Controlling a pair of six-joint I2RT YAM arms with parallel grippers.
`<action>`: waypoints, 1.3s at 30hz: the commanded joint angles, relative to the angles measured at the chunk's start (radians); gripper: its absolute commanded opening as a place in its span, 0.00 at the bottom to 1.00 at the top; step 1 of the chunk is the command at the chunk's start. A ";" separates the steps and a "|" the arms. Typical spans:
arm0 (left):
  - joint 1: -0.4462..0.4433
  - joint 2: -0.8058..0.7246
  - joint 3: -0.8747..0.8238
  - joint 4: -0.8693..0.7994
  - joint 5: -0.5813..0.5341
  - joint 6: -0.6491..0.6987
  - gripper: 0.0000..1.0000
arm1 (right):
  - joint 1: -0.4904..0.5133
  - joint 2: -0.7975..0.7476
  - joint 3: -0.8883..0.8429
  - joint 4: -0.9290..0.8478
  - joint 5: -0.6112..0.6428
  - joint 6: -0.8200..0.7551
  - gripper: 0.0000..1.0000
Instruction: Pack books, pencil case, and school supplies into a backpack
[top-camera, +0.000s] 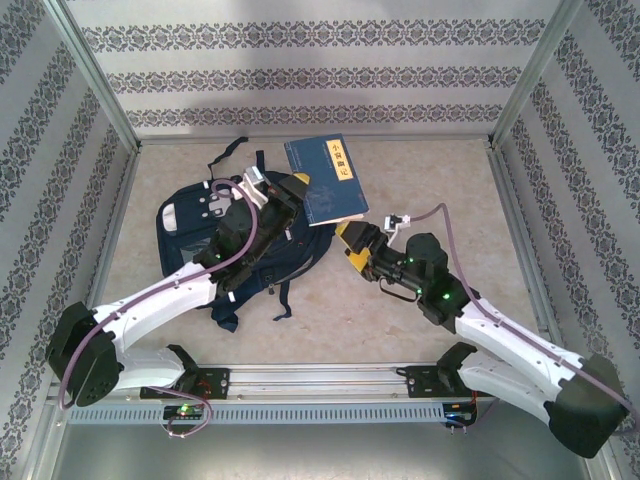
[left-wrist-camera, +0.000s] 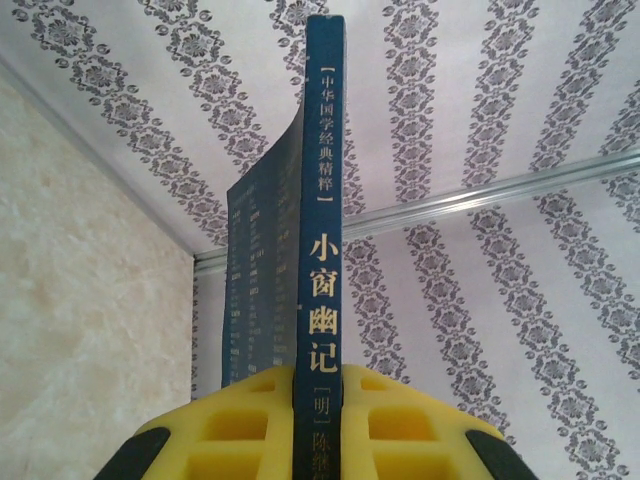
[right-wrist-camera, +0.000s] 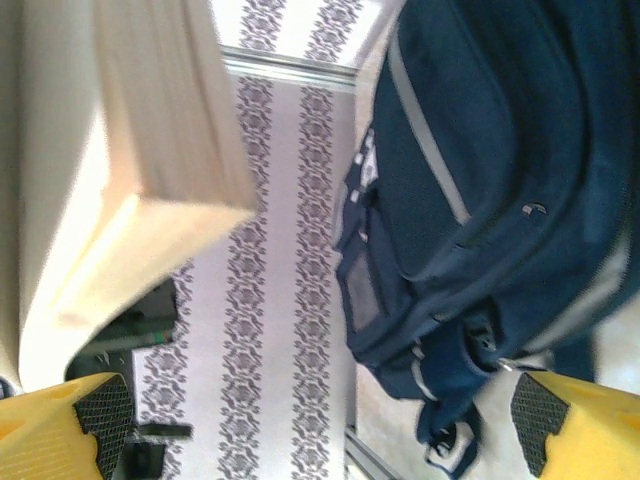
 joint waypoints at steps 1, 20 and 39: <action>-0.022 -0.012 -0.009 0.110 -0.084 -0.025 0.00 | 0.024 0.031 0.039 0.224 0.074 0.035 0.98; -0.025 -0.008 -0.005 0.098 -0.161 -0.071 0.00 | 0.067 0.116 0.090 0.330 0.128 0.092 0.93; -0.054 -0.049 0.012 -0.001 -0.178 -0.027 0.15 | 0.075 0.263 0.212 0.345 0.265 0.065 0.18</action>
